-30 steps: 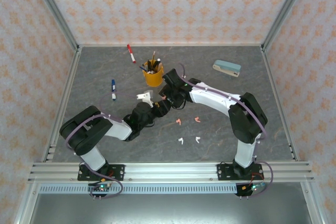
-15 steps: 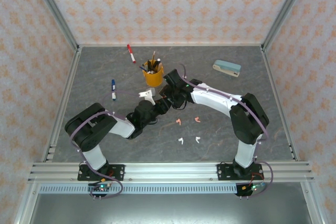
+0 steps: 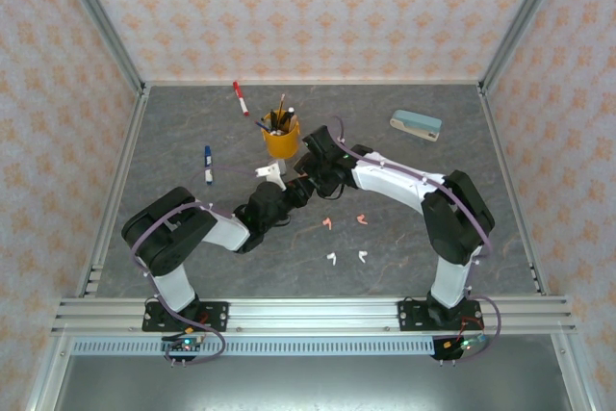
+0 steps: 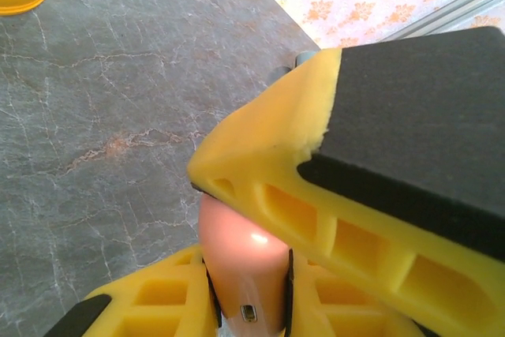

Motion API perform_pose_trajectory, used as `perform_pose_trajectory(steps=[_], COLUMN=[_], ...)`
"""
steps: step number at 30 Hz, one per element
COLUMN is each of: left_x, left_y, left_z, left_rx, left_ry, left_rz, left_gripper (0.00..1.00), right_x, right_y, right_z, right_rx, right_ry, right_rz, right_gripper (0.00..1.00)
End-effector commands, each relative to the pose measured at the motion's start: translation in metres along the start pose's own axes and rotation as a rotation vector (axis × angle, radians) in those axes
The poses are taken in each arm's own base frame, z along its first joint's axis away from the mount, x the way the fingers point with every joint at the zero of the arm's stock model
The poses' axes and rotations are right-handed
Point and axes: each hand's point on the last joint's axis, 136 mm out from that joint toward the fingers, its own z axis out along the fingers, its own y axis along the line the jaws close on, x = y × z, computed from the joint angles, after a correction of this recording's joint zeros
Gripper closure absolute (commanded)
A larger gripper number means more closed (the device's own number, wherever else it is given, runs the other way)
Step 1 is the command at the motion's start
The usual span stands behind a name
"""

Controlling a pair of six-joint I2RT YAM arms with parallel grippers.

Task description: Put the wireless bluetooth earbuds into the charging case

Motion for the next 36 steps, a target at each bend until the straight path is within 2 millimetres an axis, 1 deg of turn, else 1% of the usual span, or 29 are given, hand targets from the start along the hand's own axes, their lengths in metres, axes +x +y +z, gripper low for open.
perform_pose_trajectory(steps=[1,3,5,7,8,11,14,16,18,20,23,26,30,33,36], left_x=[-0.003,-0.001,0.000,0.003,0.005,0.005,-0.005,-0.012,-0.018,-0.023,-0.022,-0.020,-0.016,-0.014,-0.015], left_y=[-0.015,-0.015,-0.016,-0.015,-0.015,-0.018,-0.021,-0.023,-0.027,-0.034,-0.046,-0.056,-0.061,-0.060,-0.062], left_z=[0.007,0.006,0.004,0.000,-0.003,-0.012,-0.023,-0.030,-0.036,-0.041,-0.046,-0.048,-0.048,-0.047,-0.046], left_rx=[0.039,0.040,0.040,0.030,0.024,0.034,0.067,0.094,0.119,0.152,0.194,0.228,0.247,0.249,0.253], left_ry=[-0.007,0.008,0.024,0.049,0.068,0.116,0.162,0.195,0.228,0.261,0.312,0.352,0.387,0.399,0.399], left_rz=[0.026,0.029,0.038,0.058,0.074,0.119,0.151,0.168,0.188,0.206,0.236,0.253,0.252,0.250,0.244], left_gripper=[0.94,0.96,0.98,1.00,1.00,1.00,1.00,1.00,1.00,1.00,1.00,1.00,1.00,1.00,1.00], right_x=[0.001,-0.012,-0.030,-0.047,-0.056,-0.071,-0.078,-0.078,-0.073,-0.063,-0.045,-0.034,-0.025,-0.021,-0.017], right_y=[0.007,0.011,0.014,0.012,0.008,-0.010,-0.029,-0.039,-0.044,-0.043,-0.036,-0.029,-0.024,-0.022,-0.020], right_z=[-0.015,-0.024,-0.039,-0.057,-0.066,-0.085,-0.095,-0.097,-0.095,-0.093,-0.093,-0.093,-0.093,-0.092,-0.090], right_rx=[-0.034,-0.057,-0.086,-0.104,-0.103,-0.084,-0.072,-0.084,-0.132,-0.207,-0.334,-0.418,-0.459,-0.473,-0.481], right_ry=[0.007,-0.015,-0.057,-0.106,-0.134,-0.187,-0.217,-0.224,-0.213,-0.193,-0.149,-0.115,-0.092,-0.081,-0.069], right_rz=[-0.004,0.012,0.022,0.021,0.018,-0.029,-0.127,-0.198,-0.267,-0.334,-0.381,-0.408,-0.436,-0.447,-0.459], right_gripper=[0.29,0.19,0.14,0.12,0.11,0.10,0.10,0.10,0.10,0.10,0.11,0.12,0.12,0.13,0.13])
